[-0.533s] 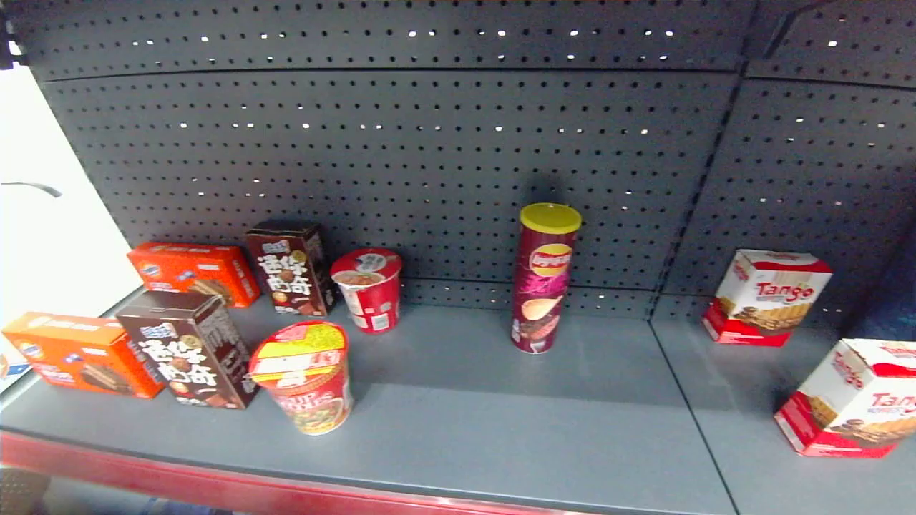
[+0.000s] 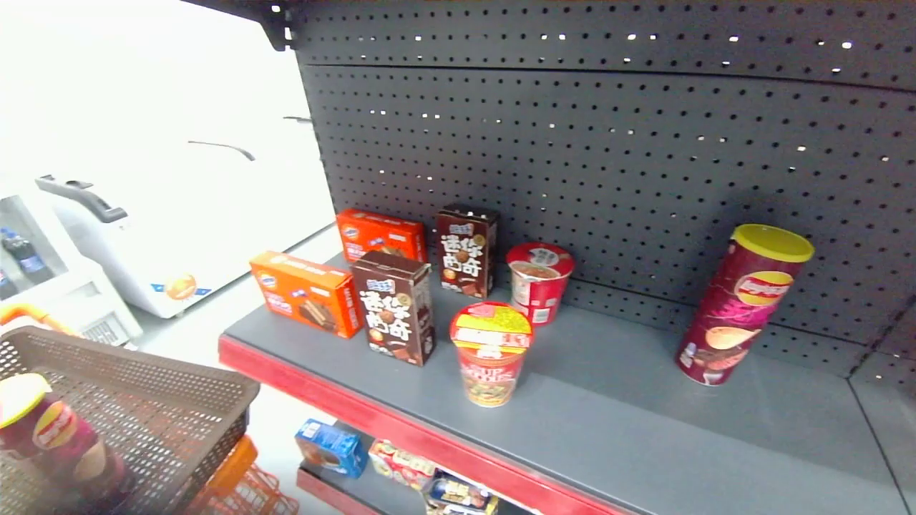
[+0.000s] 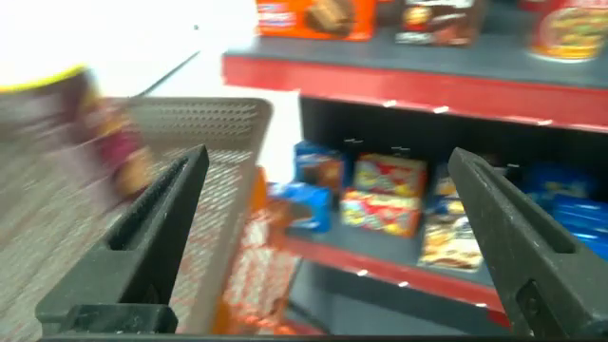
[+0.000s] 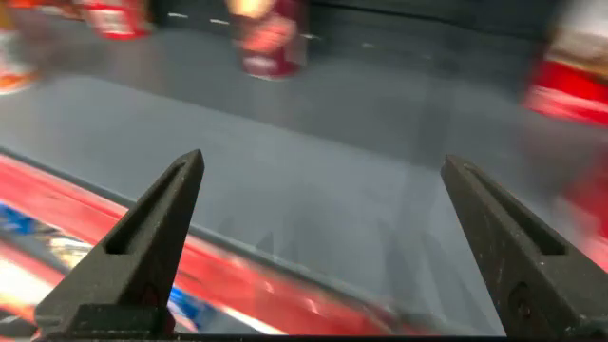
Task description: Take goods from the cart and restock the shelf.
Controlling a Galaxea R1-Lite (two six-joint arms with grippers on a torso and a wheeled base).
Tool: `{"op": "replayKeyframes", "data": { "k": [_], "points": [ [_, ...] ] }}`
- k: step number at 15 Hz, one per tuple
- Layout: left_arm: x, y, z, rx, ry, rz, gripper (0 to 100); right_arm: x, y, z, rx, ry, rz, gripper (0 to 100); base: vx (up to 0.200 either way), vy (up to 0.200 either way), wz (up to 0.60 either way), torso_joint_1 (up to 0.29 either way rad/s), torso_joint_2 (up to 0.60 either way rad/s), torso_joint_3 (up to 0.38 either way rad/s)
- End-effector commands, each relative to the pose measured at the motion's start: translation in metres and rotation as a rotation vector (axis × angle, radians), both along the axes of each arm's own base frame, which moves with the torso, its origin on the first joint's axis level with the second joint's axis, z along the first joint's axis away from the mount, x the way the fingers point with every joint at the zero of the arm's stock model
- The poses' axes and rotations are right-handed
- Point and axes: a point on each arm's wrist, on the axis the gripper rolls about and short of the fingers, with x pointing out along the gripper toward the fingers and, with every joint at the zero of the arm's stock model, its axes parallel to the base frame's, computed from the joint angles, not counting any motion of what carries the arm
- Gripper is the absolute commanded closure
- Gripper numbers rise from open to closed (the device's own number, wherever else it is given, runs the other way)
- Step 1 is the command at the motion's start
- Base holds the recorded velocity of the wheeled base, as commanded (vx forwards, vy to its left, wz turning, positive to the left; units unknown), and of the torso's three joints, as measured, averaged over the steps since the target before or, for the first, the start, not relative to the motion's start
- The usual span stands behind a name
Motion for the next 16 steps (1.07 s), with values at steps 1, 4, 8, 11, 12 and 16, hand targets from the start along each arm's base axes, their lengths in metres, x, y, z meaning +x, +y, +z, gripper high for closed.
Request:
{"op": "replayKeyframes", "data": {
  "k": [1,4,8,11,12,16],
  "points": [
    [0.0,0.0,0.0,0.0,0.001,0.0,0,0.0,0.0,0.0,0.0,-0.001,0.0,0,0.0,0.0,0.6,0.002,0.01,0.002],
    [0.0,0.0,0.0,-0.002,0.0,0.0,0,0.0,0.0,0.0,0.0,-0.001,0.0,0,0.0,0.0,0.6,0.005,0.0,0.002],
    [0.0,0.0,0.0,0.0,0.001,0.0,0,0.0,0.0,0.0,0.0,-0.001,0.0,0,0.0,0.0,0.45,0.002,0.0,0.002],
    [0.0,0.0,0.0,0.0,0.001,0.0,0,0.0,0.0,0.0,0.0,-0.001,0.0,0,0.0,0.0,0.0,0.0,0.0,0.0],
    [-0.001,0.0,0.003,0.003,-0.013,0.003,0,0.0,0.0,0.0,0.0,-0.001,0.0,0,0.0,0.0,0.0,0.0,0.0,0.0],
    [-0.009,0.0,0.066,0.046,0.016,0.035,0,0.0,0.0,0.0,0.0,-0.001,0.0,0,0.0,0.0,0.0,0.0,0.0,0.0]
  ]
}}
